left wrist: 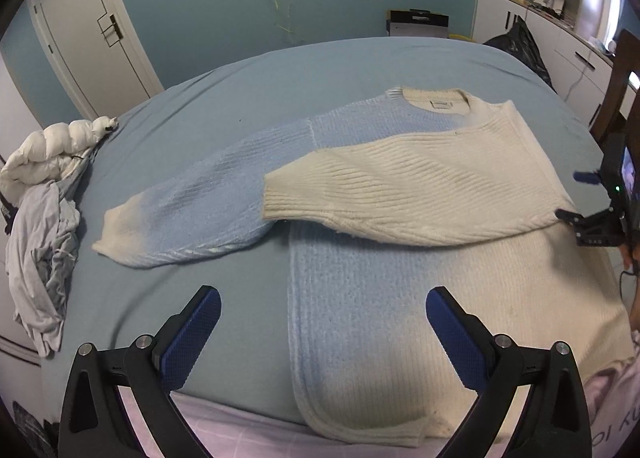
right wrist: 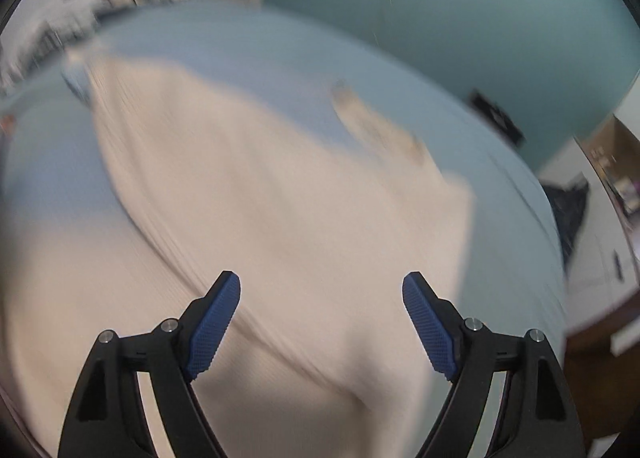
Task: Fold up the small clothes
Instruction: 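Carry the cream sleeve across the sweater body with the right gripper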
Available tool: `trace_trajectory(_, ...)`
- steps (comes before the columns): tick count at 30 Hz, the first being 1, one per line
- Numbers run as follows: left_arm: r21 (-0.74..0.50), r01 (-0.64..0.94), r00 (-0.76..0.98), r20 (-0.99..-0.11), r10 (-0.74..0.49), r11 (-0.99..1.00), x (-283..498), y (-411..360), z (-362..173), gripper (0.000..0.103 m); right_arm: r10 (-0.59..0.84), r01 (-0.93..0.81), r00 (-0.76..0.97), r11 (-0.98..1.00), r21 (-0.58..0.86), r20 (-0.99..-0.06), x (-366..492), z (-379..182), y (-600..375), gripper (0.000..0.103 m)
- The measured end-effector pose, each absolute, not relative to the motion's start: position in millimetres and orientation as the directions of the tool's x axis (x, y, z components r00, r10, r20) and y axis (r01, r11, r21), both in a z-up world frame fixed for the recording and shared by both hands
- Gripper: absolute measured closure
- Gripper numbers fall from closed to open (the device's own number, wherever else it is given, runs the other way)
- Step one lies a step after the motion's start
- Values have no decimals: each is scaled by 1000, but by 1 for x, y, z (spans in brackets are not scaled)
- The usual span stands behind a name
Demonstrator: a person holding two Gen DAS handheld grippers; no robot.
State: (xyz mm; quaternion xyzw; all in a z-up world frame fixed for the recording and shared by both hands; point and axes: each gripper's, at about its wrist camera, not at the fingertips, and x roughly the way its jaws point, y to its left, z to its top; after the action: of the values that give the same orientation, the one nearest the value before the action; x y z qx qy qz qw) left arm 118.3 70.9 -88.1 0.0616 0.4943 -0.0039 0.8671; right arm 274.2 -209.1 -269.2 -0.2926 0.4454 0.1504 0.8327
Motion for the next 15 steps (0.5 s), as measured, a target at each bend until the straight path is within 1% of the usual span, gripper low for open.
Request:
trace_trajectory(2,104,73,509,-859,53,992,119,68,-89,0,-57,-507,468,800,-321,-882,278,-287,-231,22)
trace_trajectory(5,114,80,500,-864,59,990,121,66,-93,0,-30,-505,323,840,-199,-946,285,-305,-249,22)
trace_trajectory(7,114,79,494,-867,60,990,121,65,-95,0,-62,-518,288,829,-210,-956,289,-318,-248,22)
trace_trajectory(8,109,81,493,-868,55,991,121,65,-95,0,-104,-540,283,804,-248,-953,290,-327,-242,22)
trace_trajectory(10,111,82,496,-867,56,990,121,64,-95,0,-141,-532,339,787,-313,-930,295,-330,-239,21)
trace_trajectory(12,118,85,498,-865,60,989,121,64,-95,0,-184,-384,424,850,-361,-887,309,-315,-256,21)
trace_trajectory(13,119,84,497,-865,62,989,121,64,-96,0,-200,-297,443,887,-354,-874,317,-305,-271,20)
trace_trajectory(14,118,83,495,-867,62,990,121,65,-96,0,-166,-219,450,932,-289,-878,325,-293,-291,20)
trace_trajectory(15,115,81,492,-868,61,990,121,66,-97,0,-165,-153,465,953,-262,-870,328,-283,-306,20)
